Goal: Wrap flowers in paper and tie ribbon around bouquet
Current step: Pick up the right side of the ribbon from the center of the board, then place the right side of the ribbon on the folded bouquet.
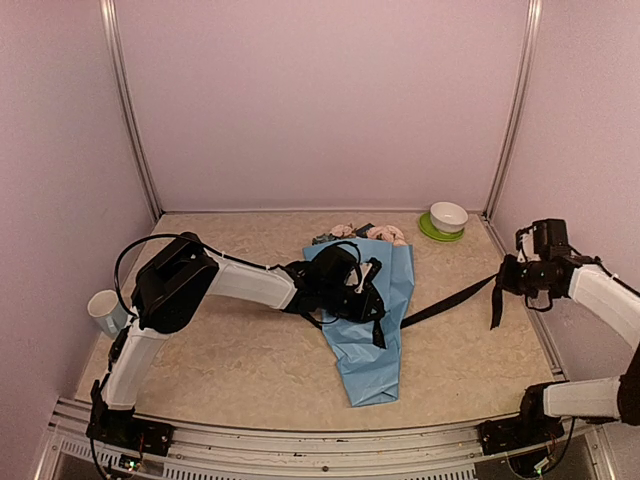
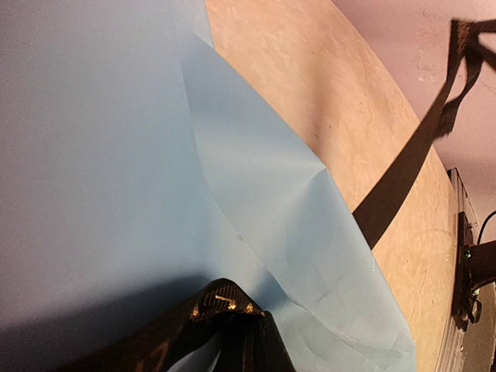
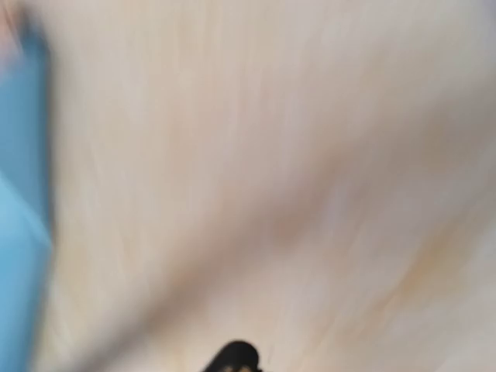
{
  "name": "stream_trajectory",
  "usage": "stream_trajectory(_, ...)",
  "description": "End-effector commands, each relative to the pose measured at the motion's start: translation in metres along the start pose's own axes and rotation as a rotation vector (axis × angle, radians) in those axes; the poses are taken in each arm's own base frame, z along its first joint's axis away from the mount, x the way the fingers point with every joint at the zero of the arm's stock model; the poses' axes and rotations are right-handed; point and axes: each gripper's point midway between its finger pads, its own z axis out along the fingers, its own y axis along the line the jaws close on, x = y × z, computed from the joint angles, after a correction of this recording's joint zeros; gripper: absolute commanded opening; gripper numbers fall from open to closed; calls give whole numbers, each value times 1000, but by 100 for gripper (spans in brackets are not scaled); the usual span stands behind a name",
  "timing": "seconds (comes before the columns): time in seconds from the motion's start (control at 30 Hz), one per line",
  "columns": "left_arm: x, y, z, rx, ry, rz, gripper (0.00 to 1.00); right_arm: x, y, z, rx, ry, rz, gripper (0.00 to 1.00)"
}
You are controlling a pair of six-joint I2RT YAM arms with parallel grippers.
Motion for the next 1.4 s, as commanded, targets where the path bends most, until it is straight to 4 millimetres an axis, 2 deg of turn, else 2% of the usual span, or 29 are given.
stream_trajectory(0.0,28,25,1,-65,73,-34,0,-74,-6,-61,-12,-251,56,0)
stream_trajectory(0.13,29,27,-1,-74,77,-30,0,-126,8,-110,-15,-388,27,0)
stream_trajectory(0.2,29,28,-1,-77,78,-28,0,-156,22,-143,-36,-468,6,0)
stream_trajectory(0.27,30,30,-1,-79,80,-29,0,-175,37,-172,-81,-538,-20,0)
stream_trajectory(0.33,31,31,0,-78,83,-32,0,-183,64,-194,-186,-580,-56,0)
stream_trajectory(0.4,30,31,1,-73,83,-32,0,-178,100,-198,-294,-566,-115,0)
stream_trajectory(0.47,29,33,0,-71,84,-36,0,-152,151,-185,-424,-492,-230,0)
stream_trajectory(0.5,27,33,0,-69,81,-38,0,-130,181,-175,-508,-435,-297,0)
stream_trajectory(0.57,28,36,-2,-72,84,-44,0,-72,242,-160,-710,-305,-446,0)
stream_trajectory(0.6,28,37,-3,-74,84,-44,0,-39,269,-159,-824,-241,-523,0)
stream_trajectory(0.67,26,38,-6,-78,81,-41,0,18,307,-164,-989,-159,-645,0)
stream_trajectory(0.73,26,38,-9,-78,76,-40,0,63,332,-181,-1129,-129,-738,0)
stream_trajectory(0.8,26,38,-10,-73,71,-39,0,91,340,-189,-1239,-103,-745,0)
stream_trajectory(0.87,27,38,-10,-66,70,-40,0,97,338,-193,-1303,-106,-694,0)
stream_trajectory(0.93,27,35,-11,-57,61,-48,0,95,333,-185,-1267,-128,-652,0)
stream_trajectory(1.0,27,31,-14,-45,41,-49,0,88,325,-166,-1178,-143,-597,0)
stream_trajectory(1.2,27,21,-15,-45,14,-47,0,57,288,-91,-975,-52,-364,0)
stream_trajectory(1.37,28,15,-14,-36,-5,-61,0,22,257,-52,-804,-86,-222,0)
